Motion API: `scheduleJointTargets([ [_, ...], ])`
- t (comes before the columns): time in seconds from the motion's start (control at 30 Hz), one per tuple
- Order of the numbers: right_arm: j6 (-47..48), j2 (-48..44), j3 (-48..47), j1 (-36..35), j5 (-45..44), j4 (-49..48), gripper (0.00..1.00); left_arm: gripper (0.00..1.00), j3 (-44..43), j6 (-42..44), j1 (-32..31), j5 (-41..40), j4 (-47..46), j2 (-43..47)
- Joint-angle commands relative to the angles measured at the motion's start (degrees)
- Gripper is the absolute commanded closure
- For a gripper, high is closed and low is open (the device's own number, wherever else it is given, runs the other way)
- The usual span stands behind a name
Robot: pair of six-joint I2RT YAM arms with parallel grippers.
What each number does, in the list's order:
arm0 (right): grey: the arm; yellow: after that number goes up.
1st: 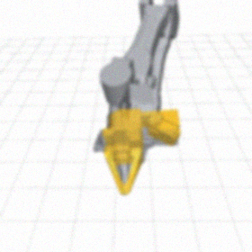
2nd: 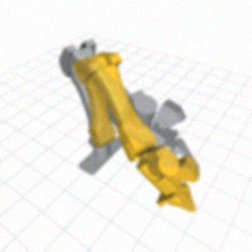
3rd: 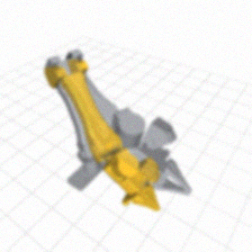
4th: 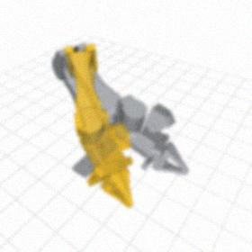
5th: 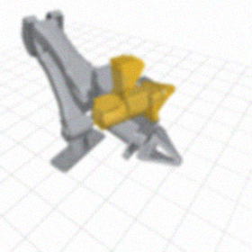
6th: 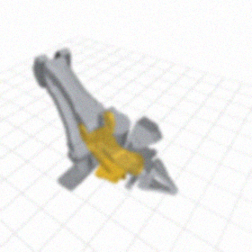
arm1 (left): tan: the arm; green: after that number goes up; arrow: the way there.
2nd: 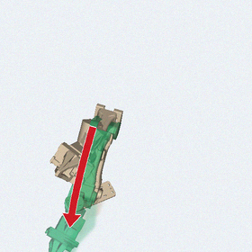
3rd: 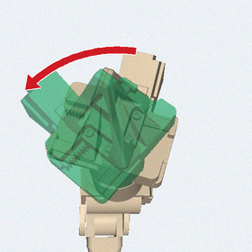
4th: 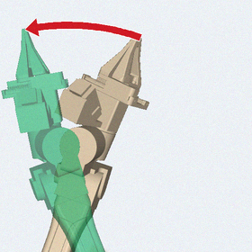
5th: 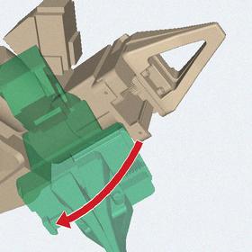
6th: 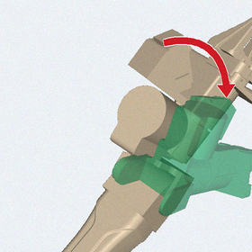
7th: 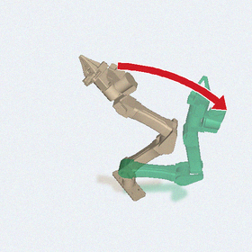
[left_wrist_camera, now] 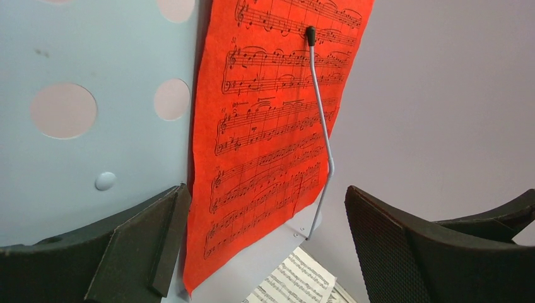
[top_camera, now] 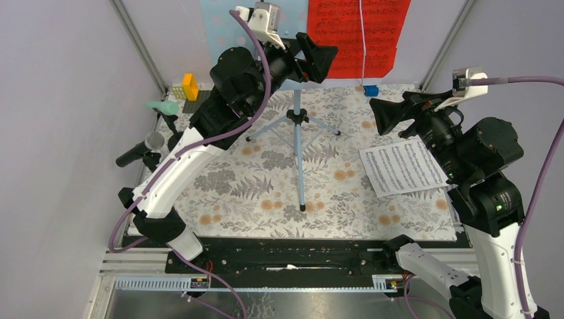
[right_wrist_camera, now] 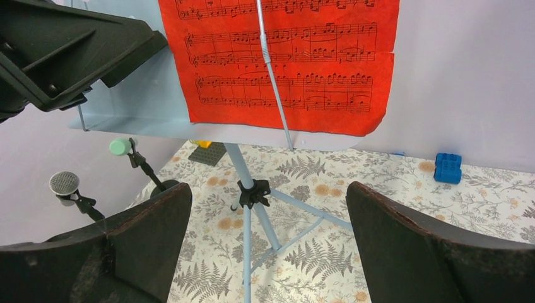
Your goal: Pack up the instrument practice props
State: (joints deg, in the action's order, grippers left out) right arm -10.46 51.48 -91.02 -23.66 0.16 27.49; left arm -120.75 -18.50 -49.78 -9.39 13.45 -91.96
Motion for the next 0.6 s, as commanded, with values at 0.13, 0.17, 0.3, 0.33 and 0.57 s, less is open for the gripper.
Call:
scheduleJointTargets([
  [0.13, 1.67, -0.68, 0.81, -0.39, 0.49, -2.53, 0.00, 0.01, -0.81, -0.87, 0.48, 1.19, -1.54, -1.19],
  [0.17, 1.67, -0.76, 0.91, -0.42, 0.52, -2.52, 0.00, 0.01, -0.49, -0.98, 0.47, 1.87, -1.89, -1.14],
  [0.3, 1.63, -0.99, 1.49, -0.41, 0.64, -2.52, 0.00, 0.01, -0.33, -1.49, 0.48, 4.24, -2.40, -1.37],
  [0.33, 1.64, -1.07, 1.62, -0.37, 0.64, -2.50, 0.00, 0.01, -0.42, -1.53, 0.47, 4.96, -2.38, -1.44],
  [0.57, 1.51, -1.36, 1.82, -0.41, 0.87, -2.52, 0.00, 0.07, 0.55, -1.80, 0.48, 8.13, -4.68, -1.08],
])
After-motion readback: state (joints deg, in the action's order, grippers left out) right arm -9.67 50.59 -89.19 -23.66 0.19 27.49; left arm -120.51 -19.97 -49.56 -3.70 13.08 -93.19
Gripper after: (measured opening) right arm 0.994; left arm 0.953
